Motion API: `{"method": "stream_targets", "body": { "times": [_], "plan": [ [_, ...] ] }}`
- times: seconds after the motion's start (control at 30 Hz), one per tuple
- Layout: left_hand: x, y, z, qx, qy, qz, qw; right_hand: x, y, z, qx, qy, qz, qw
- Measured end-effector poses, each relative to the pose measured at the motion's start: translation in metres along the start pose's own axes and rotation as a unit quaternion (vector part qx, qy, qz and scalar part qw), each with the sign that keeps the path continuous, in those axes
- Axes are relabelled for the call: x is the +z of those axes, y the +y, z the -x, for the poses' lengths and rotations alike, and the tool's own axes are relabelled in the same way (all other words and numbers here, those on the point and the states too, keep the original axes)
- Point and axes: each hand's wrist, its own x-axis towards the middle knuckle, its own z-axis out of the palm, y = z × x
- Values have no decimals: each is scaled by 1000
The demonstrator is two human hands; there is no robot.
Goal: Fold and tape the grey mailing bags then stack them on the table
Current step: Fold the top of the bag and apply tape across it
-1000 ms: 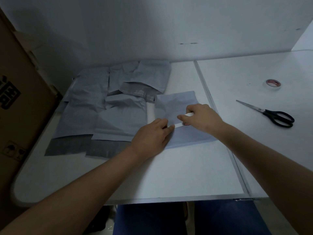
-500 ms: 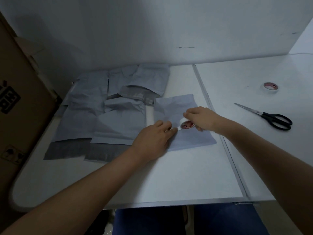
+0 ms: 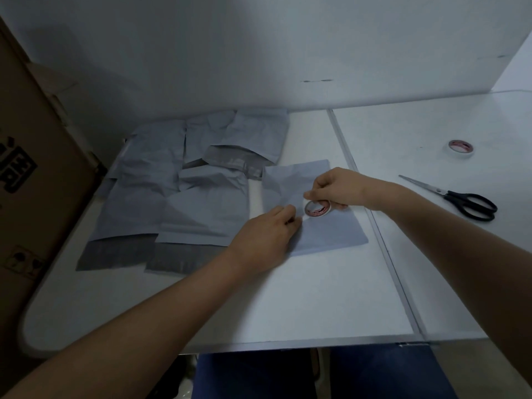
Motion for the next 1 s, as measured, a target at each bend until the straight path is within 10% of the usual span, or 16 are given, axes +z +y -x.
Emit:
{"method": "stream_targets", "body": {
  "times": [1.0],
  "plan": [
    [3,1,1,-7,-1,6,1000,-9,4,7,14,5,205,979]
  ]
}}
